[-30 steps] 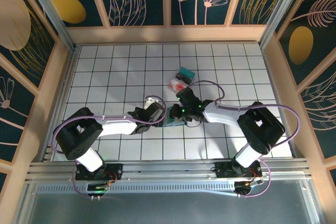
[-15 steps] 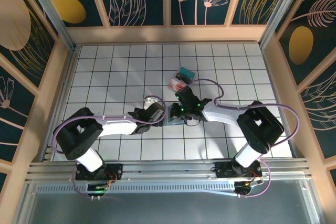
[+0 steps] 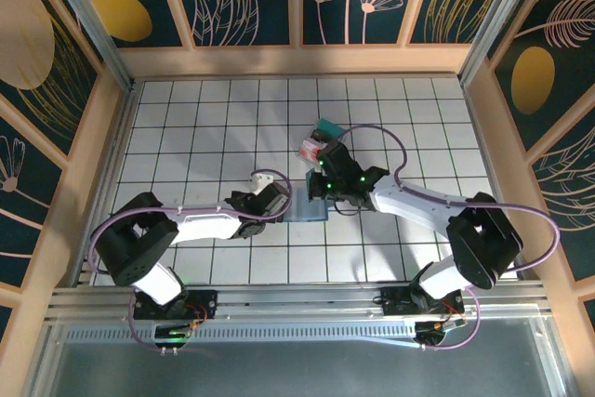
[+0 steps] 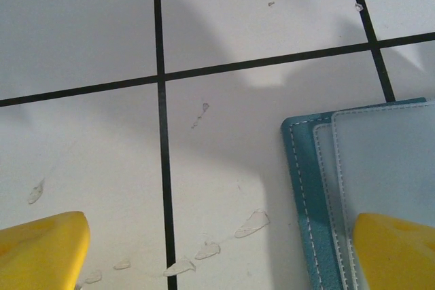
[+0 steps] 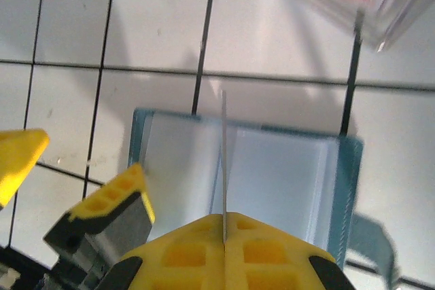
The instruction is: Take the credit cards out of the card holder
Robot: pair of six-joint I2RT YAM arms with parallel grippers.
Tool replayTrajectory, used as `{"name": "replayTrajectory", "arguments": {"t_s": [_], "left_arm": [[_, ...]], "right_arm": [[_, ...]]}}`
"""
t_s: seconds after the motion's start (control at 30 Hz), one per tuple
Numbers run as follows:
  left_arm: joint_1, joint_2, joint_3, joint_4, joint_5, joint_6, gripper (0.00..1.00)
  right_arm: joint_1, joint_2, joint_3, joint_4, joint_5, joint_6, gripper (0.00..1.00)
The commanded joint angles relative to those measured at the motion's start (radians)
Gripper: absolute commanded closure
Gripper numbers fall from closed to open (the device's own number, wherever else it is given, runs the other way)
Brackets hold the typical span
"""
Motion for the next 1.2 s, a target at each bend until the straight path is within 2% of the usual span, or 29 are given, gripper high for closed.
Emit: {"name": "replayTrajectory", "arguments": {"t_s": [0.0, 0.3, 0.5, 0.9, 1.17], "left_arm": [[0.001, -0.063, -0.003, -0.018, -0.019, 0.016, 0.01], [0.001, -0.168, 0.0, 0.019, -0.021, 0.008, 0.01], [0.008, -0.186, 0.009, 0.028, -0.022, 0.013, 0.01], [0.059, -0.224, -0.011, 0.066, 0.05, 0.016, 0.01], [0.089, -0.227, -0.025, 0.077, 0.076, 0.013, 0.01]], "right_arm": [[-0.037, -0.041, 0.065, -0.048, 0.123, -0.176, 1.0], [-0.173, -0.049, 0.128, 0.088, 0.123, -0.59, 1.0], [-0.258, 0.004, 0.175, 0.134, 0.055, -0.795, 1.0], [-0.36, 0.191, 0.334, 0.106, -0.073, -0.999, 1.0], [-0.386, 0.312, 0.451, 0.02, -0.136, -1.088, 1.0]]}}
